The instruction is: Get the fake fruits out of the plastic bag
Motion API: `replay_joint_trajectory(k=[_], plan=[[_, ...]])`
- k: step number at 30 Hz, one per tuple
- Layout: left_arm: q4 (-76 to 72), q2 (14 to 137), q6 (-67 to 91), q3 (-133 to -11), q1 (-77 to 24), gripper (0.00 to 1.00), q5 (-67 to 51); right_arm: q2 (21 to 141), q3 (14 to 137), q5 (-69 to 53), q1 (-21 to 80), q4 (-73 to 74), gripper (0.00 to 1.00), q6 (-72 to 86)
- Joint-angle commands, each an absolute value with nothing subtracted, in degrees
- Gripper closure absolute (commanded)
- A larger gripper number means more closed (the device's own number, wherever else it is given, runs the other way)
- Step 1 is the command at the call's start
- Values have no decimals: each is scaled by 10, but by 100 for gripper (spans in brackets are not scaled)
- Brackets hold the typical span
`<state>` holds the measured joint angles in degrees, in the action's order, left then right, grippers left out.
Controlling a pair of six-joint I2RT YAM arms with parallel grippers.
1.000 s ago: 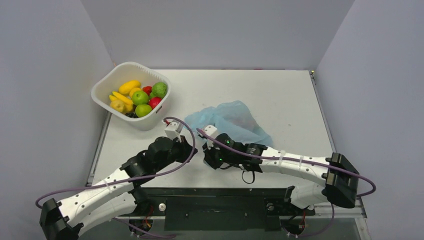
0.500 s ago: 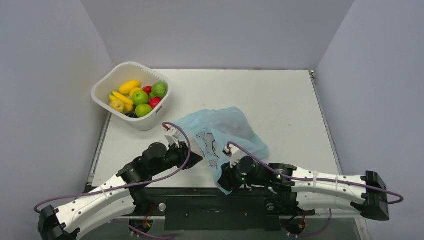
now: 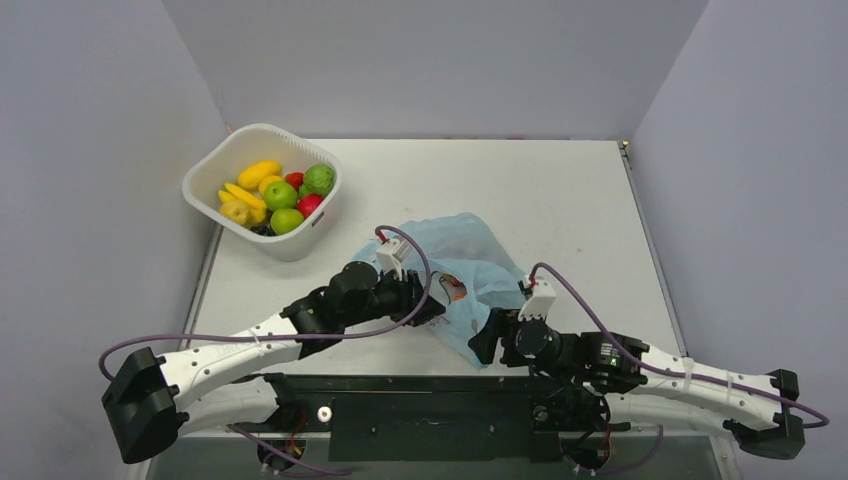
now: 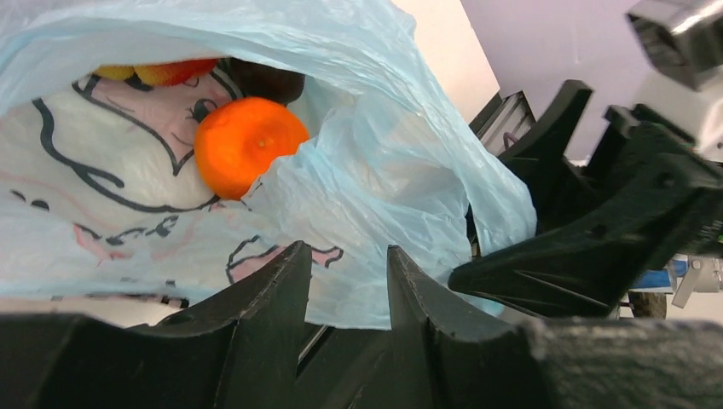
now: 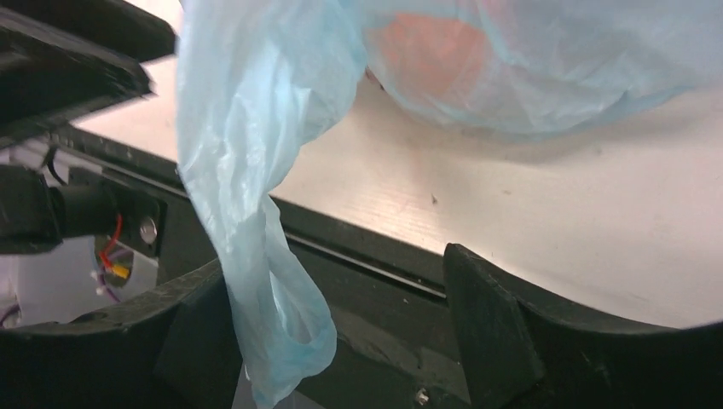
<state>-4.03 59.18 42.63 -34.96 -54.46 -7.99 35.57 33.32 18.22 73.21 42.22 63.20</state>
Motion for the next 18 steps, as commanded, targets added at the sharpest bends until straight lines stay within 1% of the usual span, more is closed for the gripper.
replay_joint_trajectory(k=[1, 4, 6, 10, 12, 18], plan=[[-61, 618, 406, -403, -547, 64, -65, 404, 420, 260, 711, 449, 26, 614], [-51, 628, 401, -414, -548, 64, -57, 457, 486, 268, 688, 481, 19, 601], [-56, 628, 405, -407, -547, 63, -53, 484, 515, 277, 682, 505, 16, 597], [-67, 641, 418, -392, -545, 61, -42, 541, 552, 272, 658, 518, 14, 586], [-88, 650, 426, -381, -545, 61, -49, 561, 565, 261, 638, 515, 13, 606], [-147, 681, 445, -346, -545, 59, -57, 594, 541, 287, 608, 451, 11, 633]])
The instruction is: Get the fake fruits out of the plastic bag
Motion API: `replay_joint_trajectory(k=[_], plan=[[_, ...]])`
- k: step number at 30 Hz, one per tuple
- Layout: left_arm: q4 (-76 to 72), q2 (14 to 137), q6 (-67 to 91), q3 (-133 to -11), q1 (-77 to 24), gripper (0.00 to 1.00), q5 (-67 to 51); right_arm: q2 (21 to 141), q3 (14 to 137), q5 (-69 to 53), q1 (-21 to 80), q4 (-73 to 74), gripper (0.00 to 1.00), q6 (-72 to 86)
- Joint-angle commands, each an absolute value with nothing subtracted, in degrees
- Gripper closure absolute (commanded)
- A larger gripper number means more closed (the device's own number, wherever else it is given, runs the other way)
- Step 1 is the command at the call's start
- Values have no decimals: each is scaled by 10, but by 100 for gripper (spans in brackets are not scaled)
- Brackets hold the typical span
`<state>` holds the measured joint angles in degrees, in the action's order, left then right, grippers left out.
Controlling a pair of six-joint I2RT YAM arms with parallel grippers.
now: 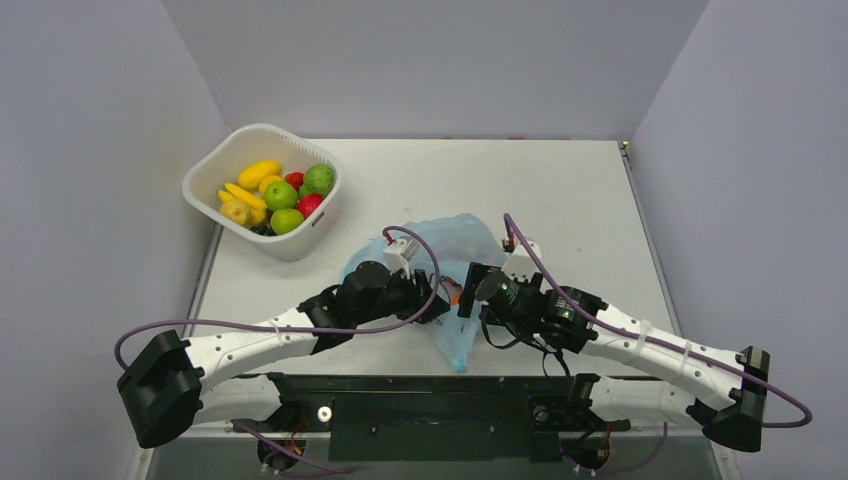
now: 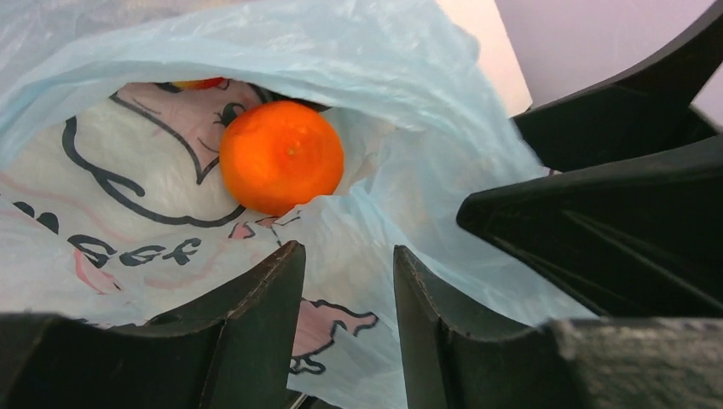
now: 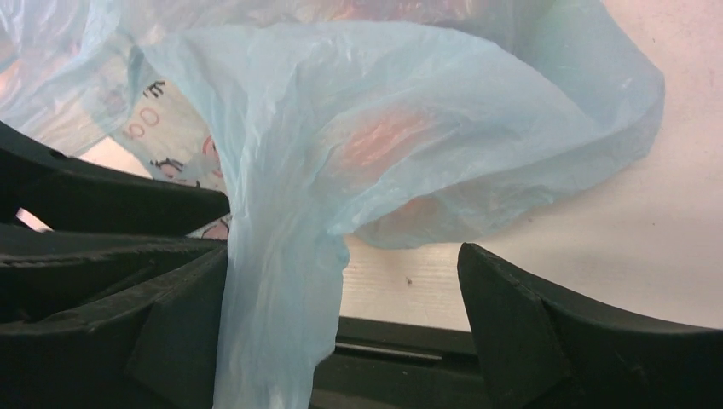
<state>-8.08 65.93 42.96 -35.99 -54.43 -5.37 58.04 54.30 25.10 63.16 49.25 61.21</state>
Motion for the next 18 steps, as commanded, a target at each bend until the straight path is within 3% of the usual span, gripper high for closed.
replay_joint_trajectory(k=[1, 4, 6, 7, 10, 11, 18], plan=[[-155, 693, 445, -344, -544, 59, -60, 601, 514, 287, 599, 440, 12, 633], [-178, 720, 447, -335, -545, 58, -67, 604, 447, 313, 569, 372, 26, 623], [-205, 741, 454, -328, -545, 58, -77, 597, 398, 314, 555, 332, 51, 615], [-212, 754, 457, -325, -546, 58, -86, 583, 361, 311, 552, 313, 73, 608], [-237, 778, 458, -321, -547, 58, -97, 551, 300, 293, 545, 239, 96, 585], [-239, 789, 458, -320, -547, 58, -101, 538, 278, 291, 543, 229, 100, 581], [-240, 788, 461, -308, -548, 59, -98, 583, 247, 237, 513, 128, 100, 473]])
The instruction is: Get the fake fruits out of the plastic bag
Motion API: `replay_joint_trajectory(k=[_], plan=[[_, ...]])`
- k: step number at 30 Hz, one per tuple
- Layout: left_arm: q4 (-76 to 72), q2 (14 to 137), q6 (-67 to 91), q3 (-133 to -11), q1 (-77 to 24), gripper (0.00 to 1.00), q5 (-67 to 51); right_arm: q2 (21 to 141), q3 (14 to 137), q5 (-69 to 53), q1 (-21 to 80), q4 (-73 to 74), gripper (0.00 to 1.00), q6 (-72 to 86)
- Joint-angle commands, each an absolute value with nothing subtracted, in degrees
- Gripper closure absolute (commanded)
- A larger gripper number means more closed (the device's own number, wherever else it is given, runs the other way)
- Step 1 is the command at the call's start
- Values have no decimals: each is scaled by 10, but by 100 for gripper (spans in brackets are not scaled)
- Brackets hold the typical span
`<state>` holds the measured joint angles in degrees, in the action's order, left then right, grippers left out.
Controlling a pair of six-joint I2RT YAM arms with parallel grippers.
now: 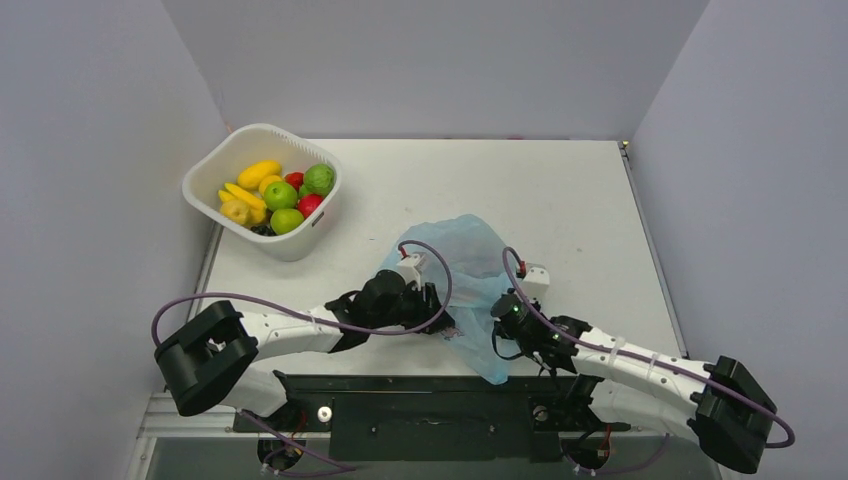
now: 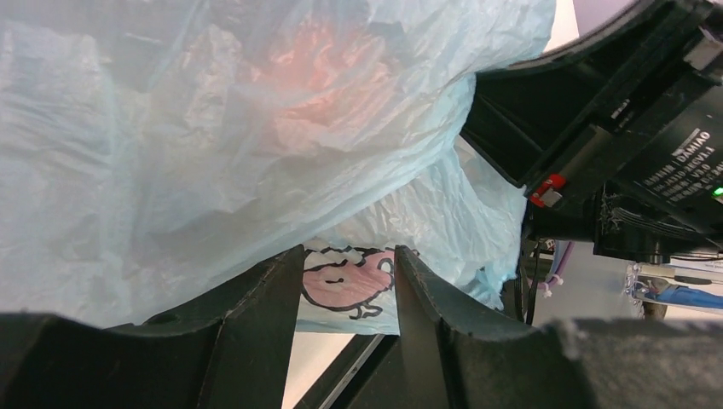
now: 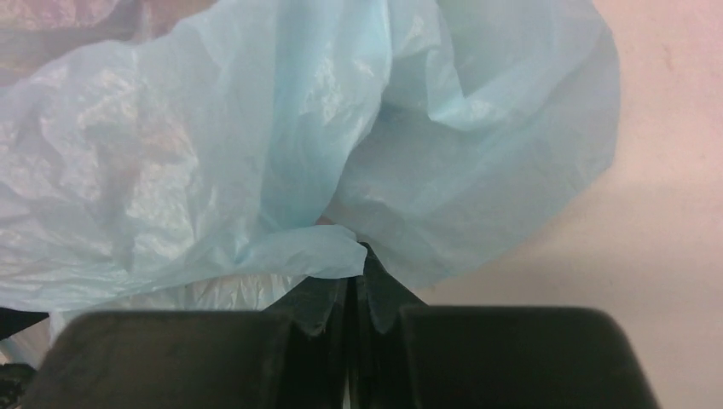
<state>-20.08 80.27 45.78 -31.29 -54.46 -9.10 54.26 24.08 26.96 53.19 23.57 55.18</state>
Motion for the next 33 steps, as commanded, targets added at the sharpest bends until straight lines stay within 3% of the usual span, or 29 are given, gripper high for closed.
replay_joint_trajectory(k=[1, 6, 12, 17, 21, 22, 28, 33], plan=[[-236, 774, 459, -306, -548, 59, -93, 617, 254, 224, 510, 122, 100, 449], [-146, 705, 446, -293, -547, 59, -61, 754, 344, 198, 533, 91, 100, 348], [-27, 504, 464, -251, -548, 59, -7, 854, 476, 310, 621, 126, 100, 201], [93, 369, 478, -254, -548, 56, 34, 825, 487, 325, 599, 121, 100, 134], [177, 311, 466, -294, -543, 46, 62, 763, 459, 299, 536, 180, 100, 188], [190, 310, 456, -316, -539, 43, 65, 736, 452, 282, 518, 192, 98, 220], [241, 376, 395, -405, -507, 33, 50, 593, 375, 211, 448, 301, 65, 364], [290, 487, 285, -522, -452, 32, 21, 483, 370, 105, 439, 315, 41, 441]])
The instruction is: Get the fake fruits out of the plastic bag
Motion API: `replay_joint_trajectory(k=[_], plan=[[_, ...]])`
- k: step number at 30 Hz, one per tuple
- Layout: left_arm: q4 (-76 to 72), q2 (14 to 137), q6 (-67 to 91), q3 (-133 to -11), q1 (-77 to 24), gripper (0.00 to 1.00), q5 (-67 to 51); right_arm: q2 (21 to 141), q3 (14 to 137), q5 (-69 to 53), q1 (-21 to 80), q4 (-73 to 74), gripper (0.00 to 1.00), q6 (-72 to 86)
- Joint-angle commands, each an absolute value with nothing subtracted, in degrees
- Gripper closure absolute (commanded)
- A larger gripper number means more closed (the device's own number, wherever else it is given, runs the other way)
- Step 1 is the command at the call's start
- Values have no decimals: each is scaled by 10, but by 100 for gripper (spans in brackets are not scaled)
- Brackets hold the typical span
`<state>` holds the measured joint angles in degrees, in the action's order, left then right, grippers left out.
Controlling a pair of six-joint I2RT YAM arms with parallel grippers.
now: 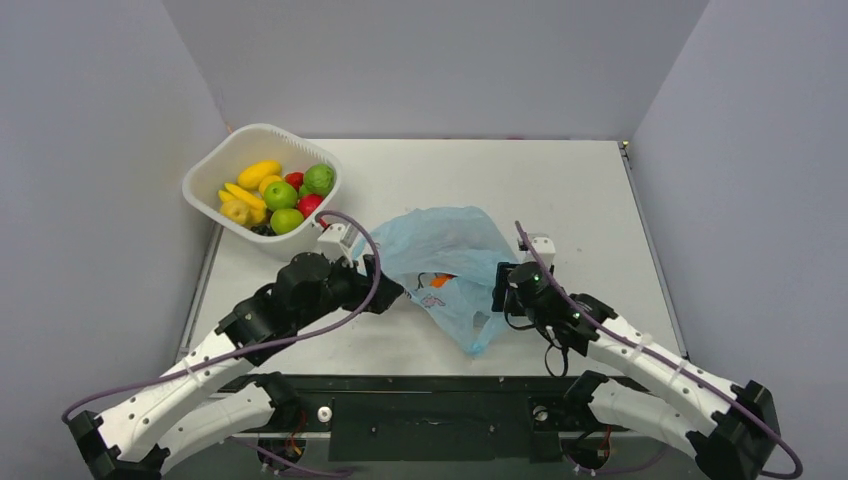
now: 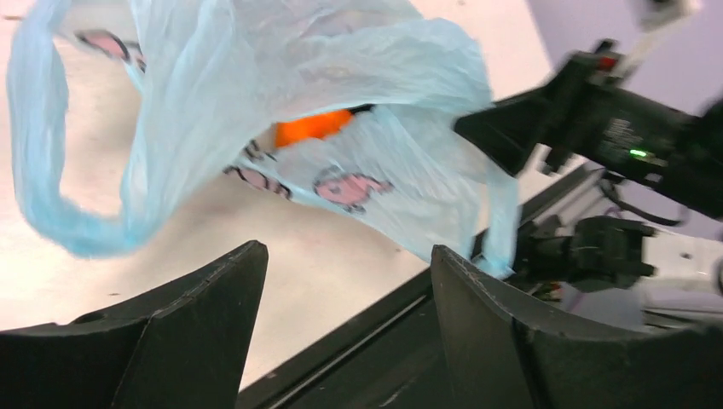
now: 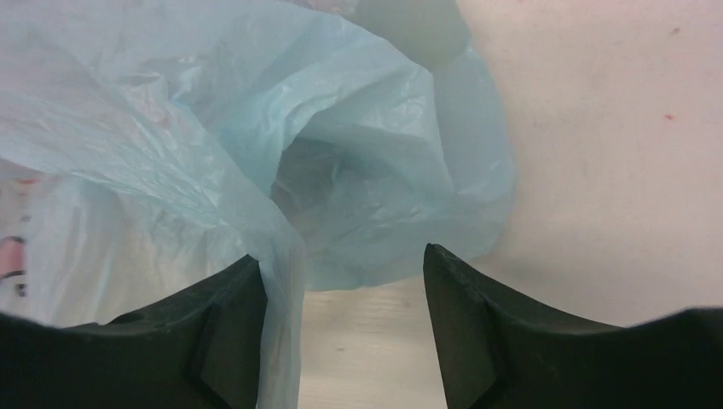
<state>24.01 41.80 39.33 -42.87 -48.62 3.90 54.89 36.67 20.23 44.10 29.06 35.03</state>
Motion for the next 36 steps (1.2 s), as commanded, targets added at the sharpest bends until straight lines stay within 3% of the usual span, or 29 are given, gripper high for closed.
replay_joint_trajectory(k=[1, 8, 14, 23, 26, 30, 32, 33, 34, 35, 36], plan=[[320, 503, 269, -543, -446, 32, 21, 476, 372, 91, 439, 305, 39, 455], [468, 616, 113, -711, -429, 32, 78, 475, 405, 24, 441, 295, 33, 465], [489, 684, -20, -688, -437, 32, 114, 469, 395, 5, 450, 284, 33, 468], [434, 821, -29, -665, -466, 32, 253, 452, 370, 45, 524, 279, 32, 528], [433, 849, -23, -673, -466, 34, 301, 465, 360, 72, 548, 276, 27, 569], [431, 874, -5, -691, -457, 52, 342, 490, 343, 117, 569, 259, 27, 612], [433, 880, -4, -700, -455, 67, 343, 505, 338, 127, 569, 241, 26, 621], [437, 881, 7, -705, -455, 86, 345, 514, 337, 134, 570, 229, 26, 623], [448, 881, 15, -714, -454, 94, 350, 519, 335, 137, 570, 225, 27, 623], [453, 874, 26, -718, -454, 100, 351, 527, 333, 143, 570, 214, 28, 623], [463, 869, 31, -726, -454, 100, 342, 531, 332, 148, 570, 209, 30, 623]])
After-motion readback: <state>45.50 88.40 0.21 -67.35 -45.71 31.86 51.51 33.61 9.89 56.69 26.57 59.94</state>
